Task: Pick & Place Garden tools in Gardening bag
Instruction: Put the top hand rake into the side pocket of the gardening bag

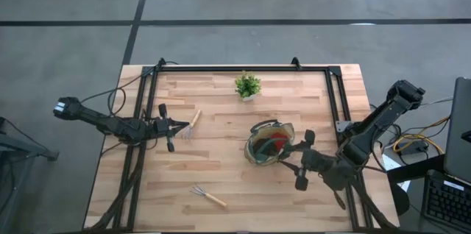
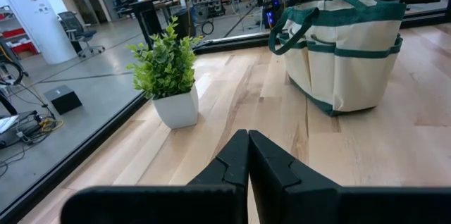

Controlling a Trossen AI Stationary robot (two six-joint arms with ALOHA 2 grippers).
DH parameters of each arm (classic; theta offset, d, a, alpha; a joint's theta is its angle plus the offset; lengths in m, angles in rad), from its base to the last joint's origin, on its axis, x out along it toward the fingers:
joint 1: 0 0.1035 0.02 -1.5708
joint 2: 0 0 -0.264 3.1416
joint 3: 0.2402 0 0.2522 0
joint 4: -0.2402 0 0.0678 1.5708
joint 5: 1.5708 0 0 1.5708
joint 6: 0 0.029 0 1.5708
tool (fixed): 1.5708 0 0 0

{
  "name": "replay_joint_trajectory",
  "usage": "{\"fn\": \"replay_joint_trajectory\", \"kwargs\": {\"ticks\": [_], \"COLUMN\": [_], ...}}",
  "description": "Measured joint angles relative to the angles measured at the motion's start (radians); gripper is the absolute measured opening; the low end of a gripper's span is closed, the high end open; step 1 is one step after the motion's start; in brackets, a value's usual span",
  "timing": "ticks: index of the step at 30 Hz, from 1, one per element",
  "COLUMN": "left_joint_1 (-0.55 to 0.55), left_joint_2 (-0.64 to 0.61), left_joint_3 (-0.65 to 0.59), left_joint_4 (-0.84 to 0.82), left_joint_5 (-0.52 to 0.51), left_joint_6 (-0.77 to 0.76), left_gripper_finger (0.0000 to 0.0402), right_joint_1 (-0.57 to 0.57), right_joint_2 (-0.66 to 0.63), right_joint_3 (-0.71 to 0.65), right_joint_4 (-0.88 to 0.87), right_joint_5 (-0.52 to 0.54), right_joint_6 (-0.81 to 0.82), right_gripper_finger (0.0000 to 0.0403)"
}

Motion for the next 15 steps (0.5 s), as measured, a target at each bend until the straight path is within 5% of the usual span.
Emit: {"fn": "replay_joint_trajectory", "kwargs": {"ticks": [15], "left_joint_1": [0.000], "left_joint_2": [0.000], "left_joint_3": [0.000], "left_joint_4": [0.000], "left_joint_5": [0.000], "left_joint_6": [0.000], "left_gripper_finger": [0.0012], "right_joint_1": [-0.018], "right_joint_2": [0.135], "right_joint_3": [0.000], "right_joint_4": [0.050], "right_joint_5": [0.008], "right_joint_6": [0.000], "right_gripper_finger": [0.0195]}}
